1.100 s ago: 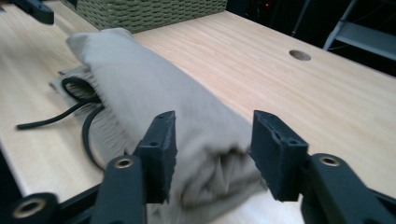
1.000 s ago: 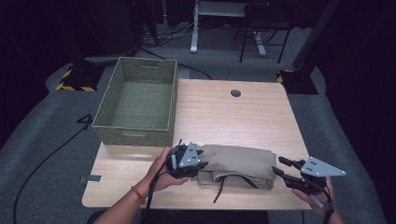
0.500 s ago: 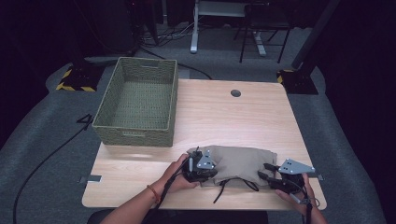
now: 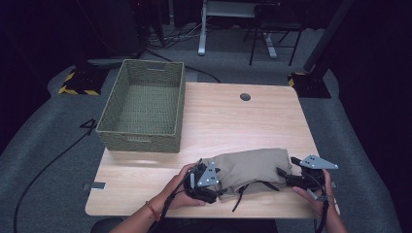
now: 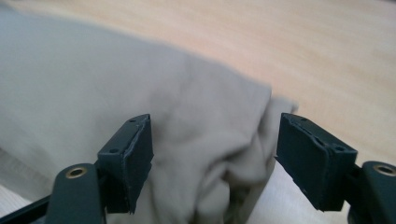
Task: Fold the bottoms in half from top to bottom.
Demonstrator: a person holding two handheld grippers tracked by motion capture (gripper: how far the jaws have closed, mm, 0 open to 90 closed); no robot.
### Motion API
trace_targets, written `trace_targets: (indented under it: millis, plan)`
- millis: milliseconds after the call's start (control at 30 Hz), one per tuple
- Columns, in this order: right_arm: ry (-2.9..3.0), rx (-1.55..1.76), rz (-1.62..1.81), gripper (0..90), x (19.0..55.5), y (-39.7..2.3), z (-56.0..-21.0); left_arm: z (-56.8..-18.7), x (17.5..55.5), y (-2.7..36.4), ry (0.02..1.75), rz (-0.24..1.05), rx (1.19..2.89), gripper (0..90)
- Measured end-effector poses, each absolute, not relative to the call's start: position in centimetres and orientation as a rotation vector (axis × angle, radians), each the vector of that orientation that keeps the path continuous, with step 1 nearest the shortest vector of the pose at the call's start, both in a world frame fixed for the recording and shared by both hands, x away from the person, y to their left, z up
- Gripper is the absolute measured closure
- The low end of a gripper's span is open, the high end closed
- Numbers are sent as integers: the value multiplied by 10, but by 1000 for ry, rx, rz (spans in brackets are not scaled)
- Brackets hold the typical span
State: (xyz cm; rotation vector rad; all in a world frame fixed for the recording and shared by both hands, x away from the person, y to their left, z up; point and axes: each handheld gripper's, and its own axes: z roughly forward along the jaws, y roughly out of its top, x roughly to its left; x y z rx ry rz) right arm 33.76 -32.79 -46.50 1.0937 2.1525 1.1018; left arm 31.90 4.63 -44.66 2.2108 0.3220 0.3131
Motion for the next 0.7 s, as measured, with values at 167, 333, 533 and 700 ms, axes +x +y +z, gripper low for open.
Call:
trace_targets:
  millis: [167, 333, 533, 700]
  plan:
    - [2172, 1008, 1184, 298, 337, -308, -443, -433, 340, 26, 349, 319, 2188, 336]
    - [2267, 915, 1158, 321, 338, -276, -448, -456, 346, -5, 307, 254, 2290, 413]
    - [2281, 940, 1125, 289, 339, -275, -470, -484, 340, -10, 329, 227, 2298, 500]
    - [2266, 980, 1069, 286, 333, -296, -479, -490, 332, -13, 289, 316, 2312, 524]
